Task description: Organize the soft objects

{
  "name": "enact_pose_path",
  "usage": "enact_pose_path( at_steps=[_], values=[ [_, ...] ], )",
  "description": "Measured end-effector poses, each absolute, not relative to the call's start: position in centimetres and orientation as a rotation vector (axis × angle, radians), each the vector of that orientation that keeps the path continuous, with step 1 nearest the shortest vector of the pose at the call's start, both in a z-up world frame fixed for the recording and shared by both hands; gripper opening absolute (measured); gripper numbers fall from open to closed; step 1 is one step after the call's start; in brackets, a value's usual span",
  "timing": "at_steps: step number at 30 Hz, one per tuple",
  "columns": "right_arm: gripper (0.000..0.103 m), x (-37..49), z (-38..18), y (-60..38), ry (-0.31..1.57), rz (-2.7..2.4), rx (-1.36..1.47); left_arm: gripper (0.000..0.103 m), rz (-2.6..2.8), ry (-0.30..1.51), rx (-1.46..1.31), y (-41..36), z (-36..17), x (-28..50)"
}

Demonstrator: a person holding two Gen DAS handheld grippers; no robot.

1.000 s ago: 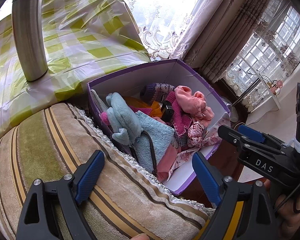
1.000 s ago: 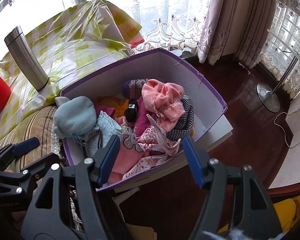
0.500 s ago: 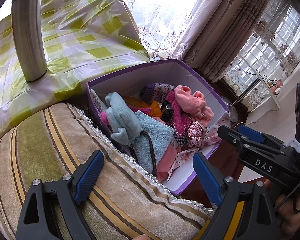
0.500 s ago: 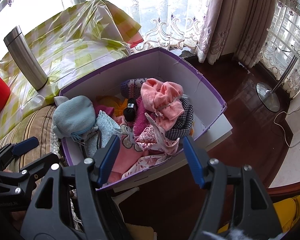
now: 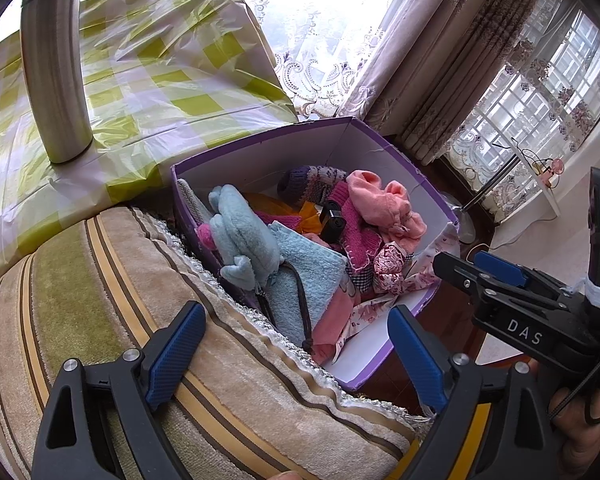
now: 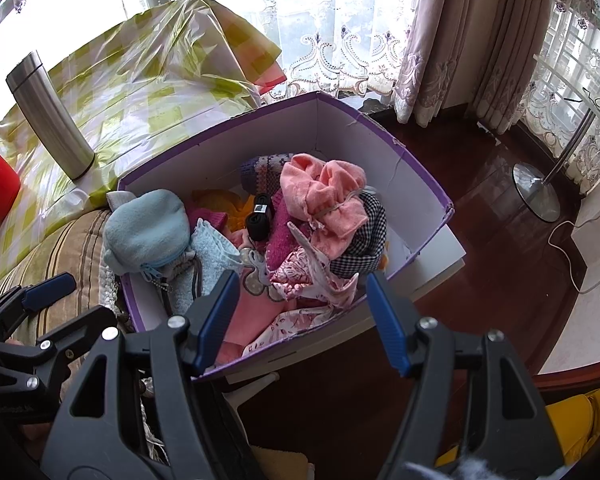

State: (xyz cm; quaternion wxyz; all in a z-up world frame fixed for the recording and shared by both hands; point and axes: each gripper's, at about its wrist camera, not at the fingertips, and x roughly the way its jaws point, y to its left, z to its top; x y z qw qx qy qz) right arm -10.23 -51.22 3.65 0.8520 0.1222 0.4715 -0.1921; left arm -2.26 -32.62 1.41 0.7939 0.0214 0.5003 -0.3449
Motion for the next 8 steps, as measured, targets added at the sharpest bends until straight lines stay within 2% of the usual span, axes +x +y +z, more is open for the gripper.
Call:
enact_pose_path(
  at_steps=[8],
  values=[
    [0.069,-10.48,3.68,-51.36,1.000,-0.419,0.241,0.098,-0.803,1.055,0.034,-32.92,1.74,-2.53]
  ],
)
